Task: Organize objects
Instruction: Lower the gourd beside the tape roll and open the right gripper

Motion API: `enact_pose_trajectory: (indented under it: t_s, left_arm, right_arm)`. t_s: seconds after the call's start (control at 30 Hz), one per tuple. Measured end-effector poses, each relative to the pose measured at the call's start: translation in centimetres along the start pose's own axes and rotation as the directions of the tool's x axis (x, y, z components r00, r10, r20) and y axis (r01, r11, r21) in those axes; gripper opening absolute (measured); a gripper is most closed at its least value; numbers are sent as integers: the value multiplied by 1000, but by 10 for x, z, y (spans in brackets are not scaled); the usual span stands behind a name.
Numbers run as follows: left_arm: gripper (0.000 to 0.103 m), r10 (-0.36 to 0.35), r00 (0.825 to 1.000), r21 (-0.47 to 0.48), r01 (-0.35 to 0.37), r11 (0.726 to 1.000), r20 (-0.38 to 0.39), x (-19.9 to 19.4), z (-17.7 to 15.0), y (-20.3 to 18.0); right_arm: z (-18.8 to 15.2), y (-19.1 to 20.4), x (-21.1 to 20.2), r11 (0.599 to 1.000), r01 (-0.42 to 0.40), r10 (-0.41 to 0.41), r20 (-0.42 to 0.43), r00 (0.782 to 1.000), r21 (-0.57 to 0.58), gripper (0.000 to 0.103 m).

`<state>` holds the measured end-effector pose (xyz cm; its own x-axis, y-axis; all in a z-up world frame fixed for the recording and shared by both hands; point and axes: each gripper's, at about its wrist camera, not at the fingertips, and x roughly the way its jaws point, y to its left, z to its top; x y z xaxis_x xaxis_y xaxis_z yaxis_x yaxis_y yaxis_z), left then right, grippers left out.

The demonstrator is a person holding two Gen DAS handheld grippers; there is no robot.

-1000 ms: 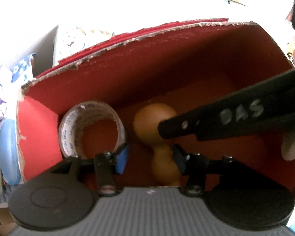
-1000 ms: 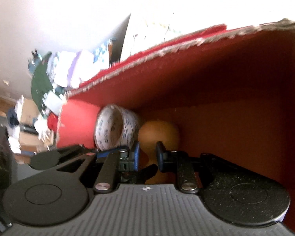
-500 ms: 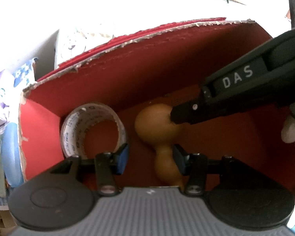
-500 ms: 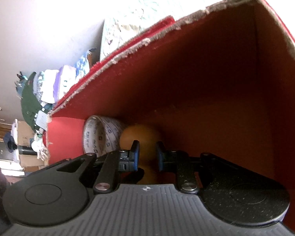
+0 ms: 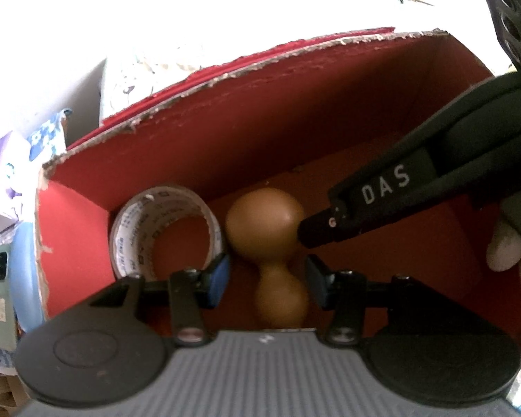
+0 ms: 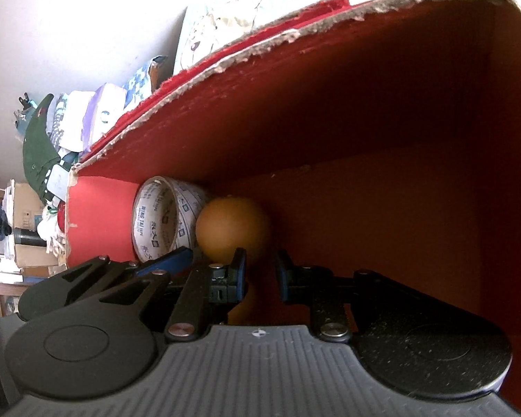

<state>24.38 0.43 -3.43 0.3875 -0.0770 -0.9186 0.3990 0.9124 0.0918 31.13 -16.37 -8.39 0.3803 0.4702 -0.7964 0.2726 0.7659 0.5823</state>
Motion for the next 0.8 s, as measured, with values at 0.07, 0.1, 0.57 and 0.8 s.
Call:
enact_pose_trajectory:
  t_s: [0.07,0.1,0.57,0.8]
  left_arm:
    - [53,1,1000,1,-1,1000,1,0,0,-1]
    - [53,1,1000,0,-1,1000,1,0,0,-1]
    - [51,17,1000,9,-17,1000,0,-3,-1,0]
    - [51,17,1000,17,-17,1000,3,-5,0,1]
  right_arm:
    - [-1,0,0,1000,5,-5,3,1000,1,23]
    - [-1,0,-1,1000,7,-7,3,1000,0,23]
    - [0,0,-4,999,31,-31,11,999,15,27]
    - [-2,9,-5,997,72,-71,39,997,-32,27]
